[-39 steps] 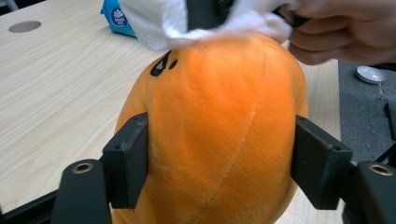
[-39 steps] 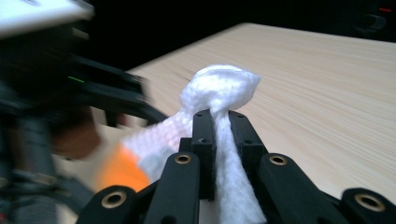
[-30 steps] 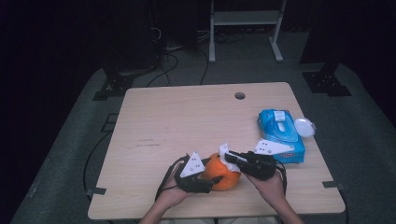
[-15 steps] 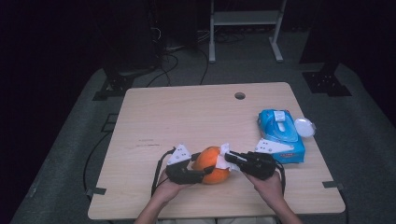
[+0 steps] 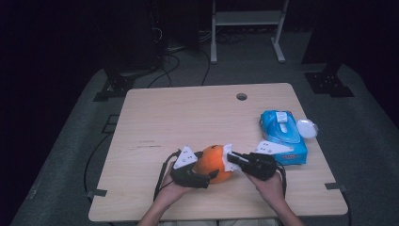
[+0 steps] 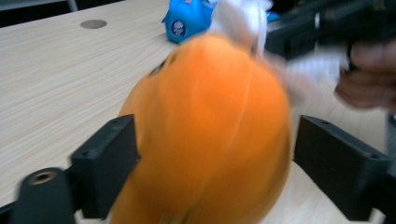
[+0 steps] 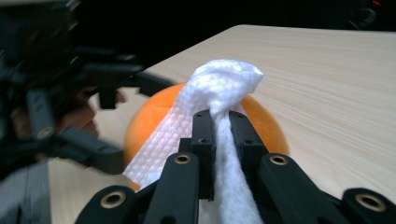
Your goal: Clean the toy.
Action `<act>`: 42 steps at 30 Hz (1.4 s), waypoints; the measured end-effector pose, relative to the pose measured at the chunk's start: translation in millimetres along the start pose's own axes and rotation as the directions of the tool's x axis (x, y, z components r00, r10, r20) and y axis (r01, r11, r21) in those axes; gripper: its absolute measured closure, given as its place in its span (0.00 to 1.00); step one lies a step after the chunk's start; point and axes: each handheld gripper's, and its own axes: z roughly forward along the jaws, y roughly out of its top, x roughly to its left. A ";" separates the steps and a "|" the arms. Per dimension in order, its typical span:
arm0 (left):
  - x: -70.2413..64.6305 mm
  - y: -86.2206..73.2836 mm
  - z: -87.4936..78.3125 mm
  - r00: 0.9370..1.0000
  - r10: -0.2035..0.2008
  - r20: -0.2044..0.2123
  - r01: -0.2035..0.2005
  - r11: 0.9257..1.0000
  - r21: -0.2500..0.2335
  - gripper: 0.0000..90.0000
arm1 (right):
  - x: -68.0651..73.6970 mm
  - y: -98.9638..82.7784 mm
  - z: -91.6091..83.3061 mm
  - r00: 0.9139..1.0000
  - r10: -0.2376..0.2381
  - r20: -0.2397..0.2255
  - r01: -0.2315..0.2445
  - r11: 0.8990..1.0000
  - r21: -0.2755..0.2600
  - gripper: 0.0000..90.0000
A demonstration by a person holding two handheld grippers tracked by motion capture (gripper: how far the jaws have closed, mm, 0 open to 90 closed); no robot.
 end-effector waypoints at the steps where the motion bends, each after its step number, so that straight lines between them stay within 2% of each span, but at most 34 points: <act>1: 0.5 -1.4 2.0 1.000 0.002 0.002 -0.002 1.000 0.009 0.14 | -3.8 0.1 -2.7 1.000 0.013 0.013 -0.013 1.000 -0.005 0.90; 3: -1.3 -3.4 5.3 1.000 0.020 -0.006 -0.020 1.000 0.017 0.18 | -2.6 1.4 -4.4 1.000 0.002 0.016 -0.002 1.000 -0.004 0.90; 4: -2.6 -3.7 5.6 0.999 0.037 -0.014 -0.037 0.999 0.018 0.23 | 1.9 2.2 -3.9 1.000 -0.006 0.011 0.006 1.000 -0.004 0.90; 5: -2.6 -3.7 5.6 0.999 0.037 -0.014 -0.037 0.999 0.018 0.27 | 1.9 2.2 -3.9 1.000 -0.006 0.011 0.006 1.000 -0.004 0.90; 7: -6.7 -3.7 6.2 0.999 0.047 -0.009 -0.047 0.999 0.020 0.32 | 20.4 6.1 0.1 0.996 -0.071 -0.048 0.070 0.997 -0.018 0.90; 8: -10.2 -3.6 7.4 0.998 0.066 -0.001 -0.066 0.998 0.025 0.33 | 27.5 7.7 2.7 0.992 -0.105 -0.066 0.104 0.994 -0.013 0.90; 9: -12.0 -3.4 7.5 0.997 0.083 0.000 -0.083 0.996 0.031 0.33 | 34.4 8.7 6.4 0.986 -0.150 -0.067 0.150 0.989 0.004 0.90; 11: -13.3 -3.1 6.9 0.995 0.096 -0.003 -0.095 0.995 0.035 0.33 | 34.6 8.1 8.7 0.983 -0.178 -0.040 0.179 0.984 0.021 0.90; 13: -8.8 -2.9 3.5 0.997 0.074 0.021 -0.074 0.997 0.000 0.32 | 23.3 6.4 4.6 0.990 -0.140 0.000 0.140 0.990 0.014 0.90; 15: -6.3 -3.3 4.5 0.999 0.046 0.022 -0.046 0.999 0.007 0.30 | 9.9 4.6 -2.0 0.992 -0.109 0.062 0.109 0.994 0.004 0.90; 16: -6.3 -3.3 4.5 0.999 0.046 0.022 -0.046 0.999 0.007 0.31 | 4.4 3.9 -5.4 0.995 -0.078 0.070 0.078 0.997 -0.001 0.90; 17: -7.0 -4.8 6.4 0.998 0.056 0.021 -0.056 0.998 0.018 0.33 | 2.3 3.3 -7.5 0.996 -0.065 0.067 0.066 0.998 -0.003 0.90; 19: -12.0 -6.0 11.1 0.996 0.087 0.025 -0.089 0.995 0.053 0.32 | 7.7 3.3 -5.7 0.996 -0.085 0.042 0.084 0.996 0.007 0.90; 20: -11.8 -5.9 10.7 0.996 0.087 0.027 -0.089 0.995 0.054 0.31 | 12.6 3.5 -3.3 0.994 -0.105 0.028 0.105 0.994 0.015 0.90; 21: -9.7 -5.5 8.7 0.997 0.074 0.034 -0.076 0.996 0.048 0.31 | 17.0 4.0 -1.5 0.990 -0.134 0.037 0.133 0.991 0.027 0.90; 22: -9.7 -5.5 8.7 0.997 0.074 0.034 -0.076 0.996 0.048 0.31 | 17.0 4.0 -1.5 0.990 -0.134 0.037 0.133 0.991 0.027 0.90; 23: -6.6 -5.2 6.4 0.998 0.052 0.039 -0.053 0.998 0.023 0.31 | 17.9 4.7 -1.1 0.989 -0.144 0.042 0.142 0.989 0.032 0.90; 24: -2.0 -2.4 3.1 1.000 0.012 0.020 -0.011 1.000 -0.017 0.28 | 12.4 4.6 -2.8 0.993 -0.113 0.044 0.112 0.993 0.031 0.90; 26: -1.5 -0.8 5.2 1.000 0.012 0.013 -0.012 1.000 -0.025 0.26 | 7.1 3.3 -4.9 0.995 -0.089 0.050 0.087 0.995 0.038 0.90; 29: -8.8 -4.5 16.0 0.998 0.055 0.041 -0.056 0.998 0.019 0.31 | 12.6 5.5 -5.5 0.996 -0.085 -0.008 0.086 0.994 0.063 0.89; 30: -12.6 -5.5 18.4 0.995 0.074 0.065 -0.076 0.997 0.023 0.34 | 16.3 7.8 -5.2 0.994 -0.105 -0.040 0.108 0.991 0.080 0.89; 31: -16.9 -5.2 19.9 0.991 0.098 0.087 -0.102 0.994 0.041 0.35 | 19.5 10.2 -5.4 0.989 -0.146 -0.034 0.149 0.984 0.096 0.89; 32: -21.9 -4.8 20.7 0.986 0.130 0.100 -0.136 0.989 0.056 0.35 | 19.5 12.0 -6.9 0.986 -0.167 -0.011 0.167 0.981 0.097 0.89; 33: -26.0 -4.3 20.6 0.982 0.158 0.107 -0.166 0.984 0.064 0.35 | 15.4 13.2 -9.7 0.988 -0.151 0.011 0.149 0.985 0.088 0.89; 34: -28.6 -3.6 19.4 0.979 0.167 0.116 -0.174 0.983 0.062 0.35 | 8.8 13.5 -13.0 0.991 -0.131 0.037 0.128 0.988 0.081 0.89; 35: -28.6 -3.6 19.4 0.979 0.167 0.116 -0.174 0.983 0.062 0.35 | 8.8 13.5 -13.0 0.991 -0.131 0.037 0.128 0.988 0.081 0.89; 36: -28.2 0.2 15.0 0.981 0.147 0.128 -0.151 0.988 0.016 0.35 | -3.2 9.9 -17.6 0.994 -0.092 0.059 0.085 0.991 0.103 0.89; 37: -26.7 2.6 13.2 0.985 0.123 0.123 -0.122 0.992 -0.017 0.35 | -6.2 6.3 -19.3 0.995 -0.074 0.059 0.066 0.990 0.122 0.89; 38: -24.9 4.7 12.9 0.991 0.099 0.090 -0.096 0.995 -0.039 0.29 | -6.9 2.7 -20.7 0.997 -0.065 0.049 0.057 0.989 0.139 0.89; 39: -24.9 4.7 12.9 0.991 0.099 0.090 -0.096 0.995 -0.039 0.25 | -6.9 2.7 -20.7 0.997 -0.065 0.049 0.057 0.989 0.139 0.89; 40: -20.7 4.8 15.4 0.995 0.067 0.070 -0.064 0.997 -0.043 0.25 | -3.5 -2.8 -25.5 0.998 -0.055 0.002 0.054 0.987 0.153 0.89; 42: -21.3 -1.5 21.8 0.993 0.068 0.099 -0.068 0.998 -0.002 0.27 | 4.2 -5.5 -29.6 0.996 -0.058 -0.073 0.068 0.987 0.145 0.89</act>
